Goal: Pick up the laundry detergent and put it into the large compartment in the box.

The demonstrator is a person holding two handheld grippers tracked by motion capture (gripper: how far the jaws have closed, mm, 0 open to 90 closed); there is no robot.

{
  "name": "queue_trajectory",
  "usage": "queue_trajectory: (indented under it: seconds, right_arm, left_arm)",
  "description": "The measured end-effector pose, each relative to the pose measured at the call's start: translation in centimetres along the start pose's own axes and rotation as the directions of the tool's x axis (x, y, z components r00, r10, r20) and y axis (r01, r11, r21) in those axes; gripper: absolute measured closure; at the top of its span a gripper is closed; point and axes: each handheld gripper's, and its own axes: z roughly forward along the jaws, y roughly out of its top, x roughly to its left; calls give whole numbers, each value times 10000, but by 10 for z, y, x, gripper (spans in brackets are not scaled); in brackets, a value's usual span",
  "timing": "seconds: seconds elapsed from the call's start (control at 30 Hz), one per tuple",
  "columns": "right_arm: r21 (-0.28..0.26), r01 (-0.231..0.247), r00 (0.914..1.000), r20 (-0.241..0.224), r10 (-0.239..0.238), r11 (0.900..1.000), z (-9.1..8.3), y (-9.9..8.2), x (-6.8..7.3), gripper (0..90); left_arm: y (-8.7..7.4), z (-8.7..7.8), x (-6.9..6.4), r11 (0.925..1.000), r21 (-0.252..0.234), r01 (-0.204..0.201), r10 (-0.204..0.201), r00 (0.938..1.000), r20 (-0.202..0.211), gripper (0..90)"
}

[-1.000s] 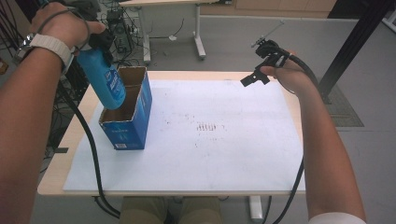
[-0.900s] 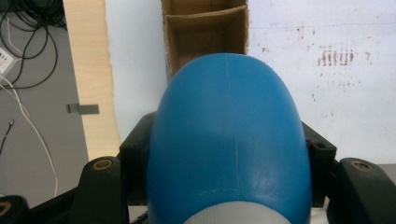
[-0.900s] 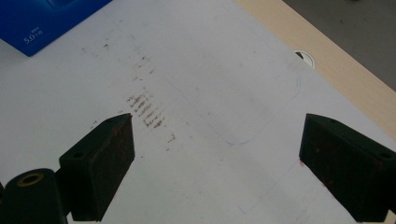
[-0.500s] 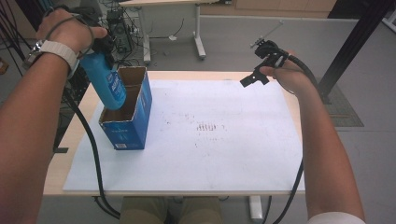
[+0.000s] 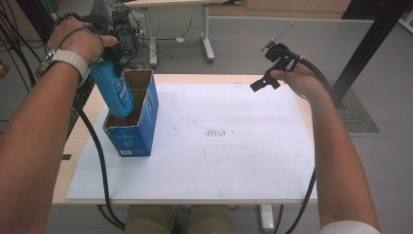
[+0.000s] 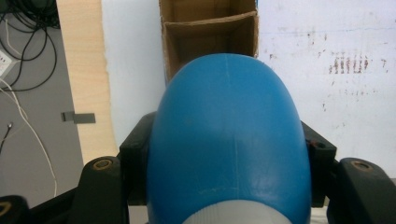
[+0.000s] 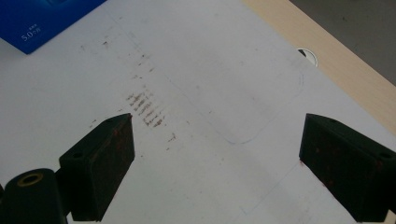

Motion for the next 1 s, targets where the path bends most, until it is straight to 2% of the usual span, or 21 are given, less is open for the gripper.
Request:
queue_trajectory:
  seconds: [0.53, 1.0]
  right_arm:
    - [22, -129, 9999, -37, 129, 9999, 4, -4, -3, 102]
    - [56, -159, 9999, -57, 159, 9999, 7, -3, -2, 102]
  left_arm:
    - [3, 25, -1, 9999, 52, -151, 151, 9999, -33, 382]
    - [5, 38, -2, 9998, 61, -203, 203, 9997, -99, 382]
